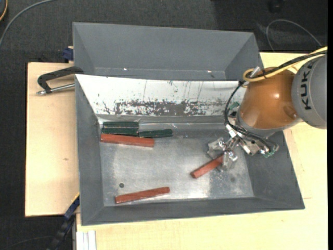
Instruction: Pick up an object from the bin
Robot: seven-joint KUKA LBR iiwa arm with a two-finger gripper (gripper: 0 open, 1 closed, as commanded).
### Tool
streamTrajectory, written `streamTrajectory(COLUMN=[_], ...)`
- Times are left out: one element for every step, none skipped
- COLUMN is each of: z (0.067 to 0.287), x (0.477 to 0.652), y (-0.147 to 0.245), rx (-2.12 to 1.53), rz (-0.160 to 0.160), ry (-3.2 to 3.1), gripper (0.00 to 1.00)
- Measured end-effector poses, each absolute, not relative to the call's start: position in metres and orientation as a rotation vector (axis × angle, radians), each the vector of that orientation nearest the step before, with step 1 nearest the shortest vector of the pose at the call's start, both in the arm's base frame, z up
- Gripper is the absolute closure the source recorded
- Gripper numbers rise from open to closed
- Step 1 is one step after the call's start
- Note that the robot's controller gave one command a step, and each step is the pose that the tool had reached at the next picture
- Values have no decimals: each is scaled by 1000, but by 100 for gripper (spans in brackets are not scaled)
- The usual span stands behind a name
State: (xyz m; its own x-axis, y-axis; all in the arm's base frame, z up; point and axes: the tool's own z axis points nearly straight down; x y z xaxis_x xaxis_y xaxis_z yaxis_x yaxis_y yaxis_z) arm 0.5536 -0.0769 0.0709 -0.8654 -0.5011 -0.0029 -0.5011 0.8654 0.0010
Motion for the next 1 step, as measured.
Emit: streamTrajectory(z=[217], x=[549], y=[-92], rx=[-806], rz=[-8], ry=[3022], gripper=[100])
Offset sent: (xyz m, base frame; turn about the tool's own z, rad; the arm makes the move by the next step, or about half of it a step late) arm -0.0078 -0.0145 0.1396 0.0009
